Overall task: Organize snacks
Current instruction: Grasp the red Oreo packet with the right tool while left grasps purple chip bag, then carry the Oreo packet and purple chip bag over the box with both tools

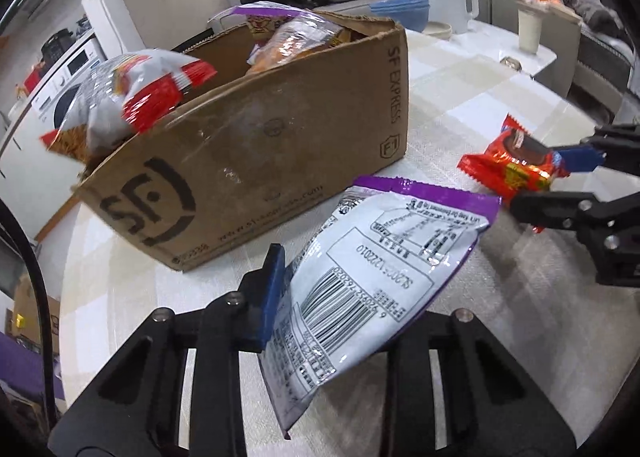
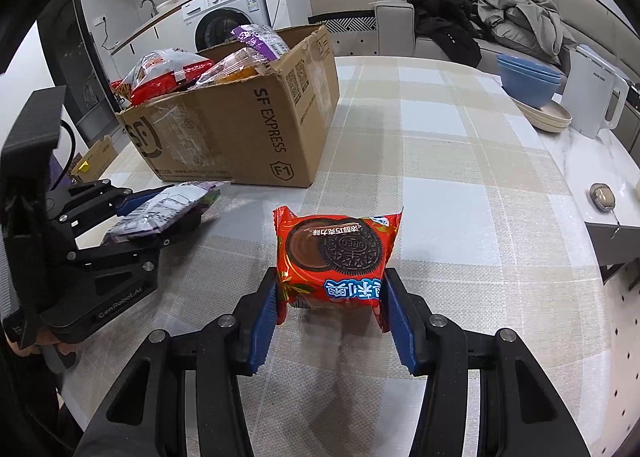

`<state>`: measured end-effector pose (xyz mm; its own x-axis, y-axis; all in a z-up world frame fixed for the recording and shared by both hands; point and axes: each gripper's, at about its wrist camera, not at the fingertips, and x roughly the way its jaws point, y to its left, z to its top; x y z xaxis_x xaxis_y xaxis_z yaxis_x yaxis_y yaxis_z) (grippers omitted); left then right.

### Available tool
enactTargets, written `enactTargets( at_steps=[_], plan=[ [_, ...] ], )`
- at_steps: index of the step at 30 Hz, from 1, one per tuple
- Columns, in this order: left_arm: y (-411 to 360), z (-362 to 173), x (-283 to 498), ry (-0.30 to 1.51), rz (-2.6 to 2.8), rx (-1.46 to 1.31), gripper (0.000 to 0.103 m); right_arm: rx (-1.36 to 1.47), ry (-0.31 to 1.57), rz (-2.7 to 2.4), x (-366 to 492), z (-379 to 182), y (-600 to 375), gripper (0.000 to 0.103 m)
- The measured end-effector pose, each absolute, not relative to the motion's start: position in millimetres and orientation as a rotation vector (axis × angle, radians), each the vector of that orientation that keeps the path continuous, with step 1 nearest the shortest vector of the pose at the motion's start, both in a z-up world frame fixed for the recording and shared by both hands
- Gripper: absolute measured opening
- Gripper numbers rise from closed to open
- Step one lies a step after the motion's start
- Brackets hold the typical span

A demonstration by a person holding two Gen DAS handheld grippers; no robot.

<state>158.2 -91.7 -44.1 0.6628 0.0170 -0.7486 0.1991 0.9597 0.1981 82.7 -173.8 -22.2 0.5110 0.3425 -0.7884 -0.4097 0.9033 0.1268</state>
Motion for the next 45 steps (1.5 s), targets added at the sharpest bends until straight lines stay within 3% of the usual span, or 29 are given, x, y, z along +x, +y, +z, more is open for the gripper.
enactTargets(
  at_steps=[29,45],
  plan=[
    [19.6,-8.5,87.5,0.743,-0.115,-0.016,0.014,-0.125,0.928,0.483,74.0,-29.2,-151.0,0.051],
    [46.5,52.1,41.3,0.642,-0.110,-0.040,0.014,-0.078,0.815,0.538,67.4,12.3,-140.3,0.051]
  ],
)
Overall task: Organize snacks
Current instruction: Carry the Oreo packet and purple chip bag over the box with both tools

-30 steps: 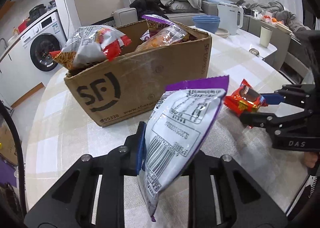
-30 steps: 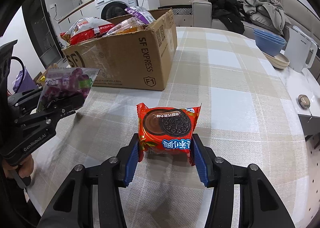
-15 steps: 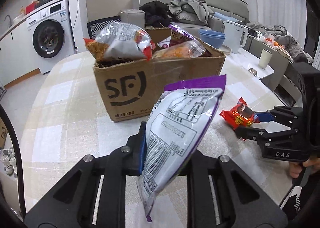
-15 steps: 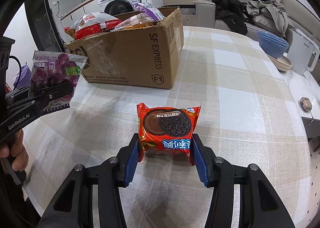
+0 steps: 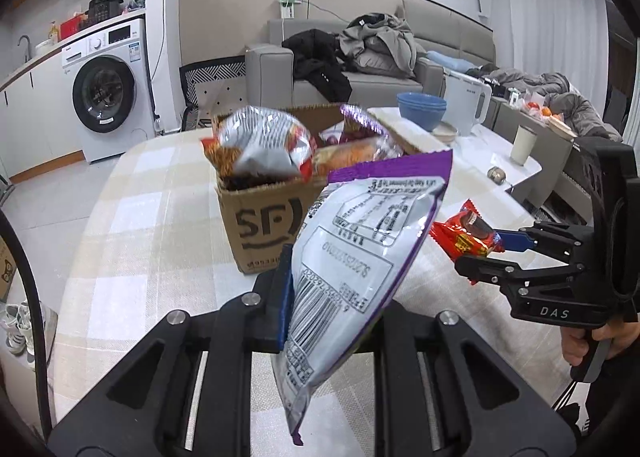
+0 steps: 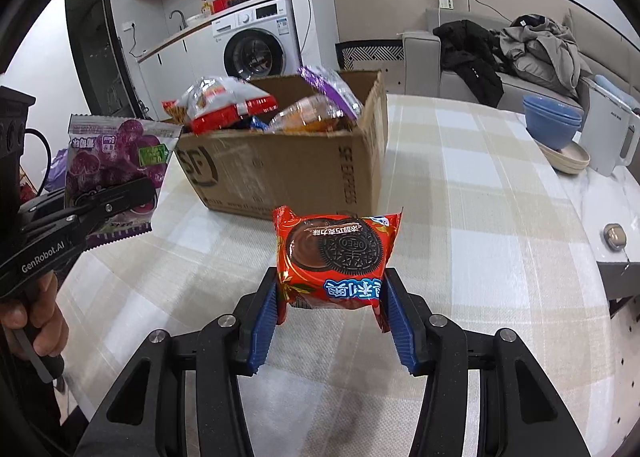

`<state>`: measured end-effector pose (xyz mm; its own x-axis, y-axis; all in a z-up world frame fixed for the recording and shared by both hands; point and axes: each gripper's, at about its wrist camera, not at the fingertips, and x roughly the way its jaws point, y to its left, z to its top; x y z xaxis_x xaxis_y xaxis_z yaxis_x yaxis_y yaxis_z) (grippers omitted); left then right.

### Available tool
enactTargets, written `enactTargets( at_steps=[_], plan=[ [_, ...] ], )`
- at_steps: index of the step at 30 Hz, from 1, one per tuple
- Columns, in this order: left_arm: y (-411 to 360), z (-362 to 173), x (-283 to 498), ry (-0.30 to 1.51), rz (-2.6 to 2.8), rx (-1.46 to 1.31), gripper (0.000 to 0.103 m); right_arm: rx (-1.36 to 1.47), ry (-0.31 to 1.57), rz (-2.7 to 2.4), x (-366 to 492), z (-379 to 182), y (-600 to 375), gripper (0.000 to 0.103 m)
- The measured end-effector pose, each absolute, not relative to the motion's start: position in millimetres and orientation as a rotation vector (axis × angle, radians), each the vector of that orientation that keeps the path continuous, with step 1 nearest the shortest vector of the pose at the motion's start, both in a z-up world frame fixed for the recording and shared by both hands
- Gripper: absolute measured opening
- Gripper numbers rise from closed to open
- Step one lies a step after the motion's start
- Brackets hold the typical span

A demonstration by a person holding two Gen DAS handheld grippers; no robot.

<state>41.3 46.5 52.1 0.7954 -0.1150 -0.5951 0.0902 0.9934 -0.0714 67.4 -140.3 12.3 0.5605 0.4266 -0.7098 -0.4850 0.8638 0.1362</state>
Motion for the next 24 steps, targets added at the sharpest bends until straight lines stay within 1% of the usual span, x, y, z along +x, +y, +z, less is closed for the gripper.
enactTargets(
  at_steps=[16,24],
  plan=[
    [75.9,129.7,10.1,0.564,-0.092,-0.022,0.014,-0.083,0.729,0.564,79.5,60.8,-115.3,0.051],
    [78.9,140.3,25.8,0.587,-0.104,-0.042,0.014,-0.113,0.723,0.578,93.9,71.2,-95.9,0.051]
  ],
)
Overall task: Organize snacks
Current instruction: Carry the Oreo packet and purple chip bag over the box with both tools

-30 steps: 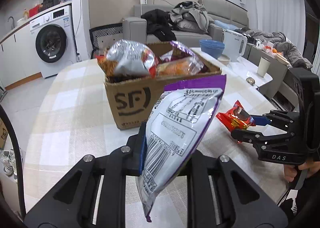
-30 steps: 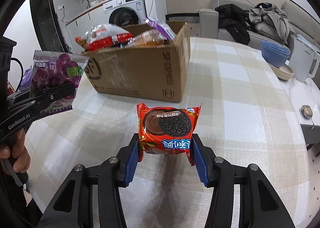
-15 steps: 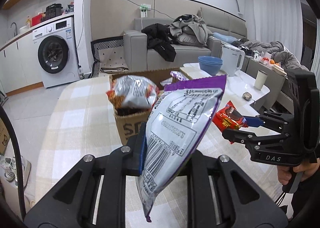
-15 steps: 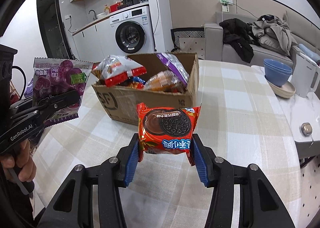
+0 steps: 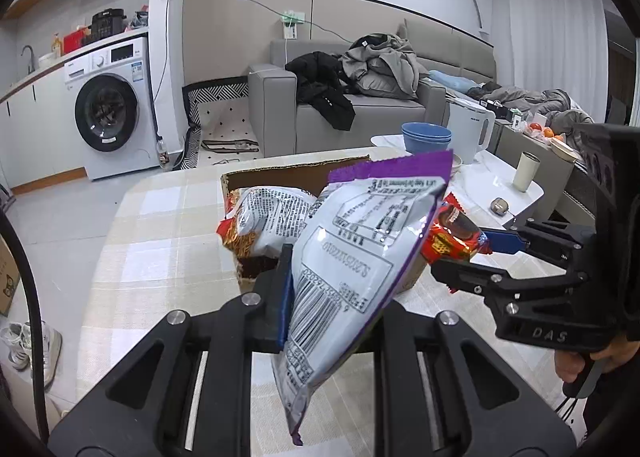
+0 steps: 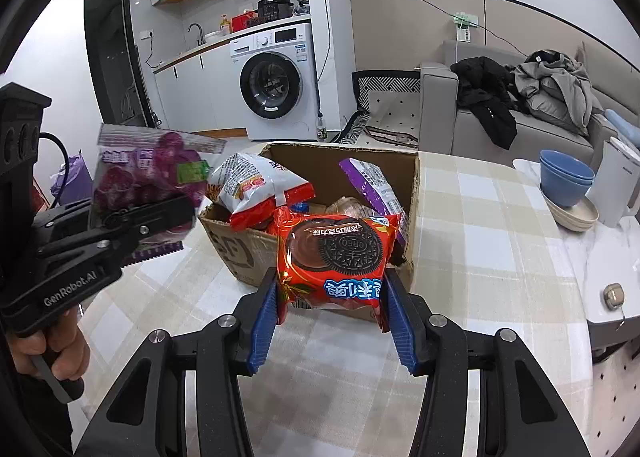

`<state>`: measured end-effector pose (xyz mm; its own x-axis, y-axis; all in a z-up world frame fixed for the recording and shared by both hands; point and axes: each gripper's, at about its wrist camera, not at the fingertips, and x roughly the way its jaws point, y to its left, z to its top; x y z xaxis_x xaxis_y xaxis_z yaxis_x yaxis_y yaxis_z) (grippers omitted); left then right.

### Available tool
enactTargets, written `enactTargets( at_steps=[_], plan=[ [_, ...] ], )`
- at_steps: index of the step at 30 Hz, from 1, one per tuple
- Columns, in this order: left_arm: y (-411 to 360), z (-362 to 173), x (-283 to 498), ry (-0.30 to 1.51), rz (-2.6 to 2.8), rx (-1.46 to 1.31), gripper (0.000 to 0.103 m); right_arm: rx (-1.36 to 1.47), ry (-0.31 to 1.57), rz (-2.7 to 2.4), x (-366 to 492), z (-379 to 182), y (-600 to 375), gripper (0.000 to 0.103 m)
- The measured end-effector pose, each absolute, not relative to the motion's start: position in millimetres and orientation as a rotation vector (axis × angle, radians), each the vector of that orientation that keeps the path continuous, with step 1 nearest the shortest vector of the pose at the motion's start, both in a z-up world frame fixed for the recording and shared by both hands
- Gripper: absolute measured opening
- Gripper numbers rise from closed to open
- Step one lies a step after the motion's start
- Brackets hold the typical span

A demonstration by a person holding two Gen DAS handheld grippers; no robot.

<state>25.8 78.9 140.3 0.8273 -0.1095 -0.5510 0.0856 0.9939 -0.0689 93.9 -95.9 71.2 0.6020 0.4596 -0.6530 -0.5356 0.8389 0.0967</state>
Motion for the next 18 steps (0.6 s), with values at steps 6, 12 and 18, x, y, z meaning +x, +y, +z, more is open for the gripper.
enactTargets(
  at_steps=[6,12,18],
  plan=[
    [83.5,136.2,47.7,0.612,-0.111,-0.052,0.014,-0.162,0.743,0.568,108.5,69.2,-81.4,0.051],
    [89.5,127.7,61.9,0.618,-0.118,-0.057,0.014,-0.194,0.756,0.562,122.4,66.6,-70.0,0.051],
    [93.7,131.2,69.8,0.625,-0.130,-0.053,0.014,-0.212,0.751,0.567,130.4,71.4,-62.1,0.051]
  ],
)
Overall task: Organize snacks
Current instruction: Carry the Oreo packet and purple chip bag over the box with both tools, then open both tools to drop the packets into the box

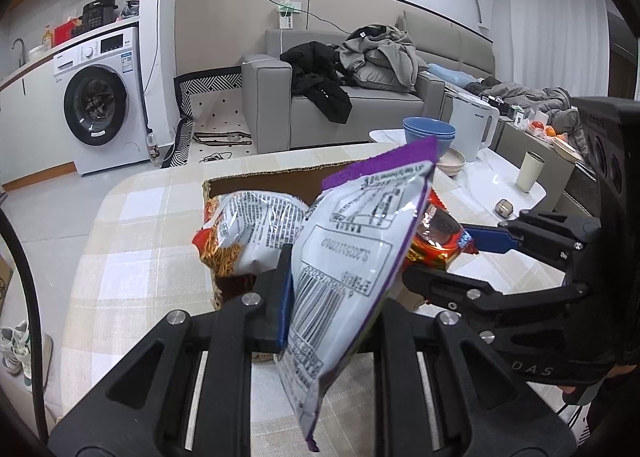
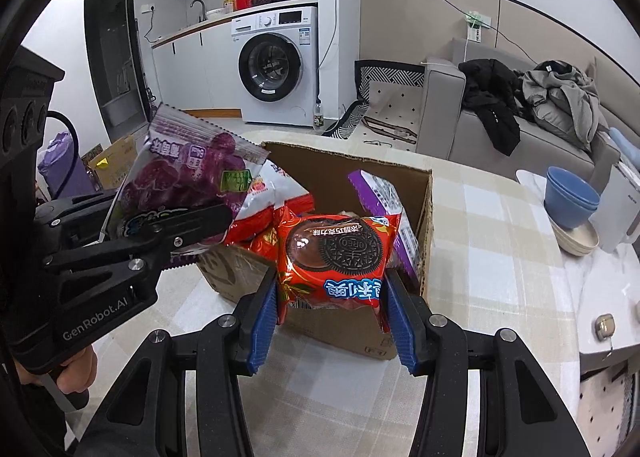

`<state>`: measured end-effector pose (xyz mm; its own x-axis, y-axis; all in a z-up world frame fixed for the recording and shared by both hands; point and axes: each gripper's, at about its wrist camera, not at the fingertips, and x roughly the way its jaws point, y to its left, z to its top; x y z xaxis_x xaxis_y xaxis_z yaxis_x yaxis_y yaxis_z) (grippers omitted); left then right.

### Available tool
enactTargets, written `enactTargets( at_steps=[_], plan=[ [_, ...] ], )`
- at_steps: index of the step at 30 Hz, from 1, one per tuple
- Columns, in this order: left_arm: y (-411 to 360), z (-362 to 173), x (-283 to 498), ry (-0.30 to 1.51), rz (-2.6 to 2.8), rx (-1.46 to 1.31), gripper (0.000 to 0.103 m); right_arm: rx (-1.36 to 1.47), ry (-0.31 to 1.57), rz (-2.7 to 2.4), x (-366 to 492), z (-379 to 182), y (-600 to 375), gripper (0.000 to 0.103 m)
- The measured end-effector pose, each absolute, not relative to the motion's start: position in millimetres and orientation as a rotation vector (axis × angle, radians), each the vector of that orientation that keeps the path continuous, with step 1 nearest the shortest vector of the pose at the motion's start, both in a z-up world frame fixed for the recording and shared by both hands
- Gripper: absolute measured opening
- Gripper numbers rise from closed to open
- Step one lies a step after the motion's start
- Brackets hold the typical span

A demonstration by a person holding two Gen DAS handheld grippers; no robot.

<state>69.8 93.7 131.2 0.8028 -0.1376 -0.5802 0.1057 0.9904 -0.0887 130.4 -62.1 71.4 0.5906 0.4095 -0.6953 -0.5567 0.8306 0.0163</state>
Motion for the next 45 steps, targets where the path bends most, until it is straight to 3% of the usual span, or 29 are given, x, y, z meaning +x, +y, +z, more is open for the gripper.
enactTargets(
  at_steps=[21,33,35,37,38,41,43,45],
  plan=[
    [86.3,141.9,144.4,0.681,-0.131,-0.022,0.014,-0.219,0.819,0.574,180.1,69.9,-53.5,0.051],
    [76.0,105.5,177.7,0.742,-0.135,-0.017,0.018,-0.233,0.831,0.619,178.4,55.8,-56.1,0.067],
    [76.1,106.8,177.8,0.734,-0.123,-0.018,0.030,-0.236,0.811,0.626,173.0,57.6,-58.0,0.071],
    [76.5,108.4,174.3,0.719,-0.100,-0.017,0.071,-0.234,0.786,0.628,166.9,59.5,-60.6,0.079],
    [76.9,109.6,170.3,0.703,-0.084,-0.022,0.079,-0.233,0.776,0.630,164.6,60.4,-61.8,0.080],
    [81.5,111.0,160.5,0.680,-0.078,-0.051,0.087,-0.232,0.752,0.614,158.7,63.4,-65.3,0.085],
    [85.9,110.6,153.3,0.675,-0.064,-0.071,0.103,-0.227,0.736,0.602,153.9,65.1,-69.2,0.089],
    [91.7,110.2,143.3,0.653,-0.055,-0.095,0.102,-0.226,0.729,0.592,151.4,65.7,-71.1,0.094]
  ],
)
